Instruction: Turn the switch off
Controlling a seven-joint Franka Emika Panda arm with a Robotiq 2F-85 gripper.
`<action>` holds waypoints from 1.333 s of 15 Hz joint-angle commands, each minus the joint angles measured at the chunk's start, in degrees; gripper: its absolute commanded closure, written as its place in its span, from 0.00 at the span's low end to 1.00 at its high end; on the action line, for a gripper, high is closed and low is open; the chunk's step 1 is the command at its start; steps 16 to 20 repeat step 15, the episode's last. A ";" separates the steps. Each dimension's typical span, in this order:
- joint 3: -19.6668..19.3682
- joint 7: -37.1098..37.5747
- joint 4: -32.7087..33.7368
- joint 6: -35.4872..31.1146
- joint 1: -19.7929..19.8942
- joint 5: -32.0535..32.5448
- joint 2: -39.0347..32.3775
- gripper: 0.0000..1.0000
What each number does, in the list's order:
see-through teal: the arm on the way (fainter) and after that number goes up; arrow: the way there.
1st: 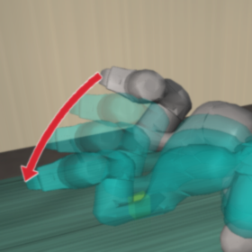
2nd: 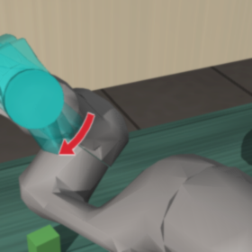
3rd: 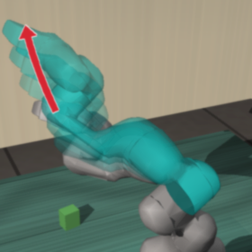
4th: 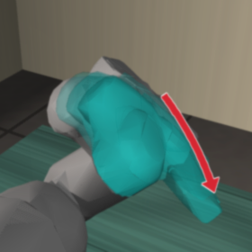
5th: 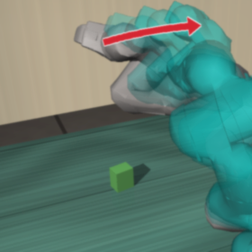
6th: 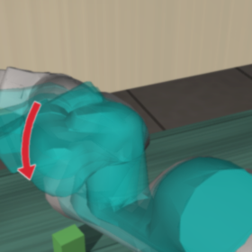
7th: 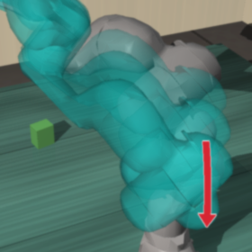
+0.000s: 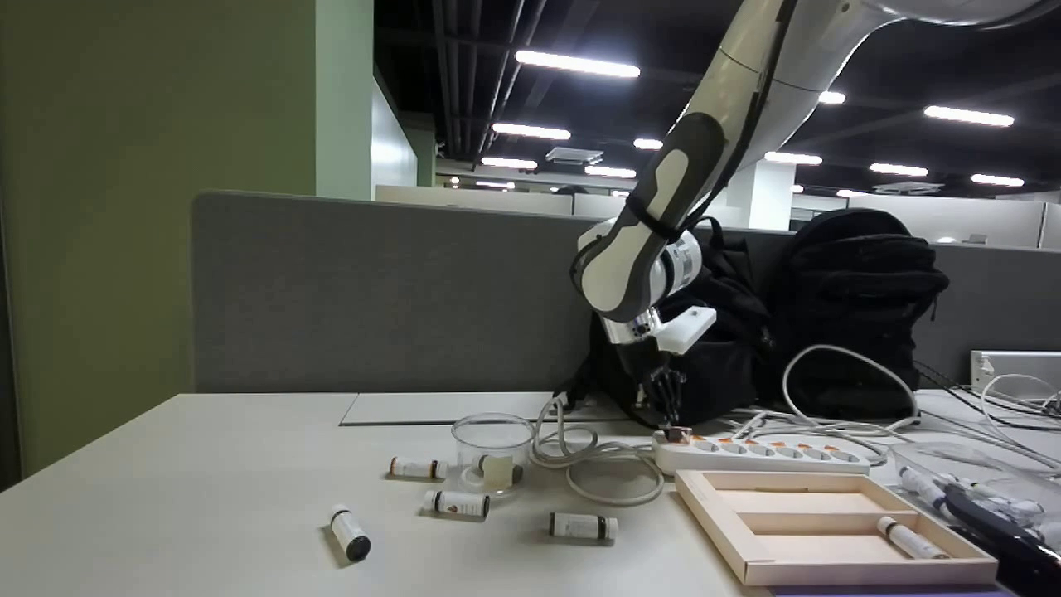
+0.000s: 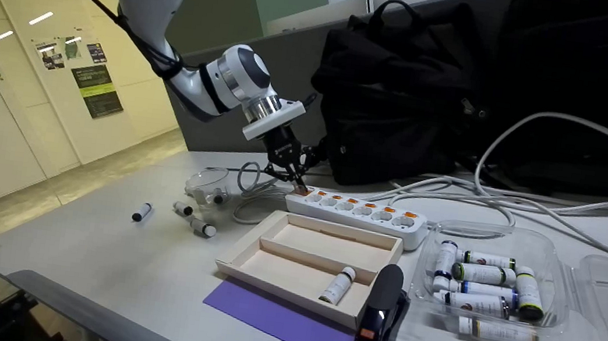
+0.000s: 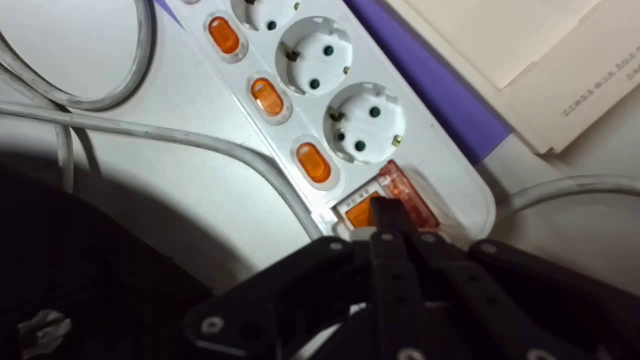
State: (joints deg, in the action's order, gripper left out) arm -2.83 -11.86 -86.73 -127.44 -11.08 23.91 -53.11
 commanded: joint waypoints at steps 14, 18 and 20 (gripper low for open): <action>2.64 4.27 14.36 28.82 2.88 -10.21 6.06 0.51; 2.75 4.27 14.36 28.63 2.65 -10.14 5.65 0.46; 2.75 4.27 14.36 28.63 2.65 -10.14 5.65 0.46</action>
